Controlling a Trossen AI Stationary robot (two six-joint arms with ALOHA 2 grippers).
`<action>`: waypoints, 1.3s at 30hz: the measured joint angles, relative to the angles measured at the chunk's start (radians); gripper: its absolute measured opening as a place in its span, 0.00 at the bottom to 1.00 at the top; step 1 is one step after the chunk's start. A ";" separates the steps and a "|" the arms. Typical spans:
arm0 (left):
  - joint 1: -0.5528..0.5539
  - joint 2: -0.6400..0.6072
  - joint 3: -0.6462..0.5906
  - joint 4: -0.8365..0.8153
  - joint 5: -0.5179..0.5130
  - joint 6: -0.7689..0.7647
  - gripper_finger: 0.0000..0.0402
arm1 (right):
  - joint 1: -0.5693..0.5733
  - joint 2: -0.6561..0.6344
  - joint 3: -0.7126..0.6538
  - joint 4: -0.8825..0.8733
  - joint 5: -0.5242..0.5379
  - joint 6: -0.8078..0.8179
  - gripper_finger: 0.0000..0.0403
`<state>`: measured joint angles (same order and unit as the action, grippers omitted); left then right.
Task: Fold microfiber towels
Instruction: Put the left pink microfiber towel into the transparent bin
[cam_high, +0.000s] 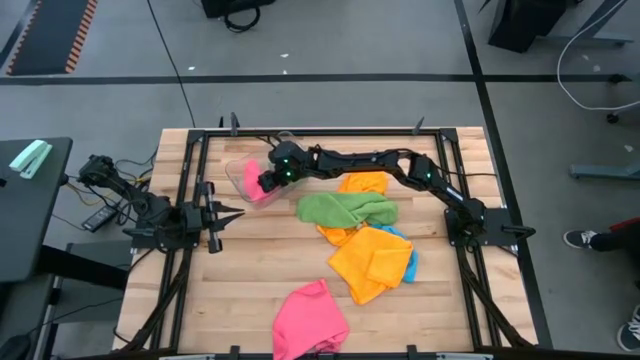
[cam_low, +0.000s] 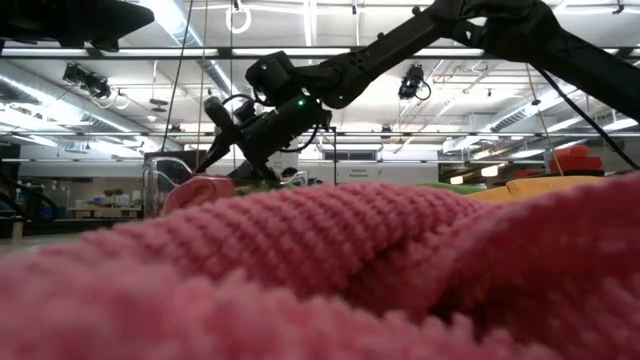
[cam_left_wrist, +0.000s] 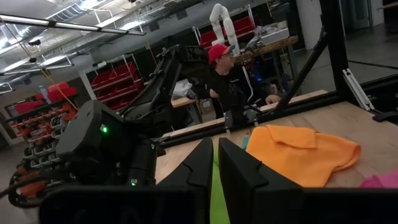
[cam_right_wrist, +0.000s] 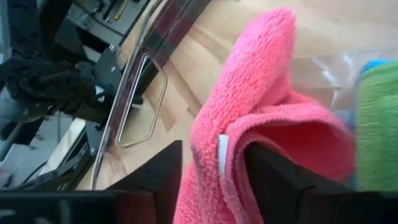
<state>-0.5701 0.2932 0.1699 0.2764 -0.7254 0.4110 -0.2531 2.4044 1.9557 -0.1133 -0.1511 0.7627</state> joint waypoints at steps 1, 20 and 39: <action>0.000 0.000 0.000 -0.003 0.000 0.000 0.08 | 0.000 -0.002 0.000 0.000 0.022 -0.003 0.49; 0.000 0.000 0.000 -0.030 0.000 -0.009 0.06 | 0.016 -0.026 0.094 -0.008 0.111 -0.511 0.51; 0.301 0.210 0.039 -0.137 -0.178 -0.135 0.05 | 0.020 -0.215 0.165 -0.599 0.297 -0.797 0.51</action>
<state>-0.2690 0.5034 0.2089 0.1395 -0.9034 0.2763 -0.2330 2.1890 2.1209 -0.7121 0.1455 -0.0346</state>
